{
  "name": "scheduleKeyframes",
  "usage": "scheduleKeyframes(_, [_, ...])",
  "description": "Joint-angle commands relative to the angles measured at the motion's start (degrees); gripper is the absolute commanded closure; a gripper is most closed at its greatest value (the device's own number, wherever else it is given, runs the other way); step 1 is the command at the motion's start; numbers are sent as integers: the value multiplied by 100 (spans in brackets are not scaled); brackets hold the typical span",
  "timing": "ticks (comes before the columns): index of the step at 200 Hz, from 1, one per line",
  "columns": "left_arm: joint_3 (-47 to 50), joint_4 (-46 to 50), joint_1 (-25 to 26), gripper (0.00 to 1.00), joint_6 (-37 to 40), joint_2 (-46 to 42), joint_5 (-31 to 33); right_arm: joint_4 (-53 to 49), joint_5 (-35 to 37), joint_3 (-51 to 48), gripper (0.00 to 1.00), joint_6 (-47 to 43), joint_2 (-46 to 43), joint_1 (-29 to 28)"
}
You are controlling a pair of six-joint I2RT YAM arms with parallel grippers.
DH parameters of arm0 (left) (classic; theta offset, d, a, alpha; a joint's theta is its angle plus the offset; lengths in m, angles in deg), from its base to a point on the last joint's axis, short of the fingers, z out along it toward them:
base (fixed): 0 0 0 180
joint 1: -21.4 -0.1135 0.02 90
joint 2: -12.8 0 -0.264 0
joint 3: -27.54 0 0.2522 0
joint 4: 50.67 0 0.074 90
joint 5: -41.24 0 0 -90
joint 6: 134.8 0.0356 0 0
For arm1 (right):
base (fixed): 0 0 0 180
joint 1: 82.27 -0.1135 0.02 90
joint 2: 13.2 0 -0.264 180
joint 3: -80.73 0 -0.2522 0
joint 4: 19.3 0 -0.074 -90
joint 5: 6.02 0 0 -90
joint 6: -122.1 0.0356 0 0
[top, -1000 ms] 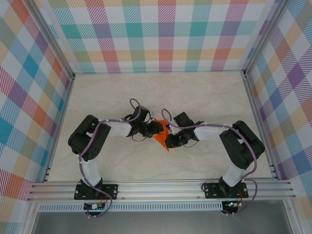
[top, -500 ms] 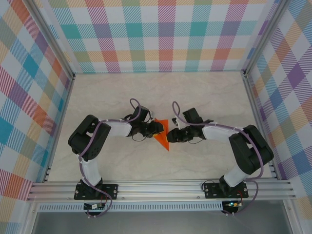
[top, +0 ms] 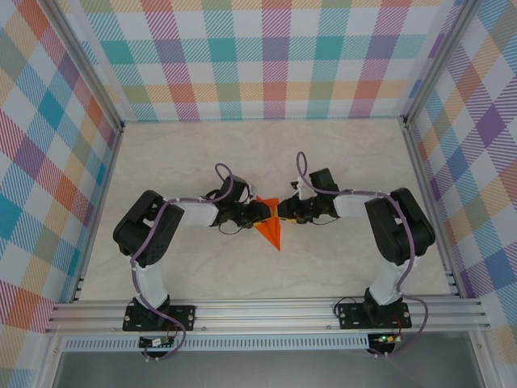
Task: Fold a paper plane with a square sheet of paper (fold left side to right side)
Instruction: Fourth fold the wing at the center of the table.
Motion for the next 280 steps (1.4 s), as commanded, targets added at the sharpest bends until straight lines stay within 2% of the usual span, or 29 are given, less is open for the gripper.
scheduleKeyframes(1, [-66, 130, 96, 63, 46, 93, 159, 308, -319, 137, 61, 163, 171, -40])
scheduleKeyframes(54, [-78, 165, 96, 63, 71, 60, 159, 235, -367, 369, 68, 150, 474, -132])
scheduleKeyframes(85, [-74, 183, 96, 63, 81, 39, 175, 120, -265, 425, 85, 86, 526, -145])
scheduleKeyframes(119, [-93, 200, 96, 63, 85, 48, 177, -490, 221, 561, 95, -291, 426, -143])
scheduleKeyframes(195, [-69, 202, 96, 63, 85, 25, 176, -1013, 538, 847, 95, -601, 609, -149])
scheduleKeyframes(280, [-69, 204, 93, 63, 94, 14, 174, -1014, 617, 742, 95, -601, 780, -166])
